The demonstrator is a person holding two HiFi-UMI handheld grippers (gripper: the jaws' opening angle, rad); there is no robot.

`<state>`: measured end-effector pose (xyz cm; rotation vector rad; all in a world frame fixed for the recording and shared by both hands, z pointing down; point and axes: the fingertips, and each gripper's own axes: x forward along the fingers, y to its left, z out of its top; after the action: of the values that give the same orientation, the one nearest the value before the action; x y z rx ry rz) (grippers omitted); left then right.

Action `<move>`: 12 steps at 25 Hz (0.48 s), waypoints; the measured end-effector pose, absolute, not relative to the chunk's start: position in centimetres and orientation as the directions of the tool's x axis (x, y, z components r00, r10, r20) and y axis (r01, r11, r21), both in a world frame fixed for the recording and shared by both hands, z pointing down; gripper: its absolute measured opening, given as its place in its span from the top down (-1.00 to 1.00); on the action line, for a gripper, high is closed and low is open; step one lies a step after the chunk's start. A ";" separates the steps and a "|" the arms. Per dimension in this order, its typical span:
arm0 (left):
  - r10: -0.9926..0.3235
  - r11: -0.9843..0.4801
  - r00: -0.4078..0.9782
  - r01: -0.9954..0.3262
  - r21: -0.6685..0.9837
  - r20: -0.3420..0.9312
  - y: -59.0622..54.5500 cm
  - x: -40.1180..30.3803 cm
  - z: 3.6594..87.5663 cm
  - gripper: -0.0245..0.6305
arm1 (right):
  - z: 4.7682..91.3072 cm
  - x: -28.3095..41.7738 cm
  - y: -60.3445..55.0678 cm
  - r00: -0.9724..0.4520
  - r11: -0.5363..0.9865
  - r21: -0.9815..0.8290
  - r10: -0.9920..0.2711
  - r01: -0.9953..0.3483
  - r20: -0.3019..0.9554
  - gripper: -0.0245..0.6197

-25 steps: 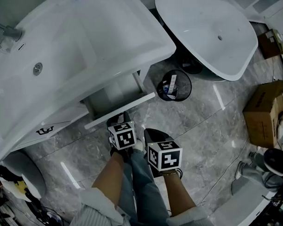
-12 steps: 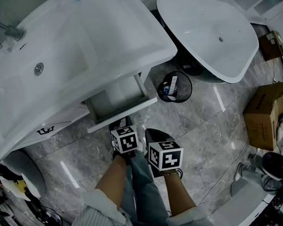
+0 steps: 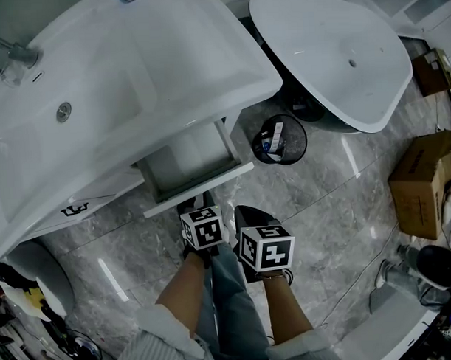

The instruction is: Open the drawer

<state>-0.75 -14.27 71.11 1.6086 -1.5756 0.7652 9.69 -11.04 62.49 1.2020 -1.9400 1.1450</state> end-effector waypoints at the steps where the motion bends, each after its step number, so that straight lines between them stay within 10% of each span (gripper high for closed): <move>1: -0.548 0.040 0.065 -0.994 0.104 0.834 -14.1 -0.7 71.2 0.55 | 62.5 9.7 -11.0 -0.426 0.224 -0.363 -0.406 -0.904 0.809 0.90; 12: -0.543 0.060 0.036 -0.995 0.082 0.839 -12.9 -0.6 71.9 0.65 | 62.8 10.2 -10.3 -0.421 0.219 -0.361 -0.401 -0.906 0.813 0.90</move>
<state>-0.60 -12.89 71.87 1.5755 -1.6004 0.7749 10.16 -10.26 62.75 1.2035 -1.9289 1.1503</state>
